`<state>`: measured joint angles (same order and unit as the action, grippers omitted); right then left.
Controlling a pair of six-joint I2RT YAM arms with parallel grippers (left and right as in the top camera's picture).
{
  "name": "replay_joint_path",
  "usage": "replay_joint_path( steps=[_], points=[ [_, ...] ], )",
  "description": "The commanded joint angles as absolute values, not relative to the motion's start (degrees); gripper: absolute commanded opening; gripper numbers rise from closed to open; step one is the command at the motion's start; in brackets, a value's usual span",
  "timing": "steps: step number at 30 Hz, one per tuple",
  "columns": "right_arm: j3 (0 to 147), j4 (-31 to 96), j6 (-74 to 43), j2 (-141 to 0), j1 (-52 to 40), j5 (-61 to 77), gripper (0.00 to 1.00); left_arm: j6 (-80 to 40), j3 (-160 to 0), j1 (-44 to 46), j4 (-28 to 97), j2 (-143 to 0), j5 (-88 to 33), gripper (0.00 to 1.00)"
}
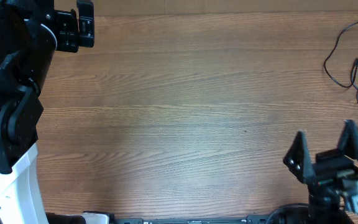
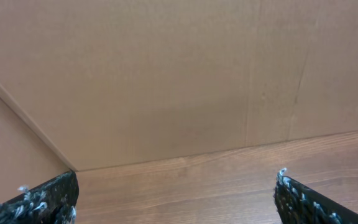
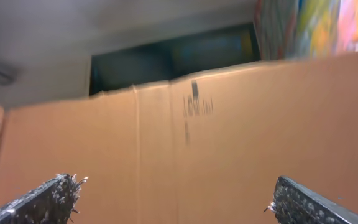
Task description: Untangle cables
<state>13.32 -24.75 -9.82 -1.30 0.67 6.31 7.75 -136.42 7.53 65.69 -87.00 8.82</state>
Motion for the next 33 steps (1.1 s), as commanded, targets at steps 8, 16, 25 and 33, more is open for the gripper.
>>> replay_joint_path(
  steps=[8, 16, 25, 33],
  points=[
    [4.0, -24.3, -11.6, -1.5, 0.7, 4.5, 1.00, 9.2, -136.2, 7.9, 67.1, -86.9, 8.6, 1.00],
    [3.9, -12.6, -12.3, -1.5, 0.7, 3.7, 1.00, 9.2, -136.2, 7.9, 66.6, -86.9, 8.5, 1.00],
    [2.9, -0.6, -12.2, -1.5, 0.7, 4.7, 1.00, 9.0, -136.2, 7.9, 66.3, -87.0, 7.4, 1.00],
    [0.4, 3.4, -12.2, -1.6, 0.7, 6.0, 1.00, 9.0, -136.2, 7.9, 67.0, -87.0, 7.5, 1.00]
  ],
)
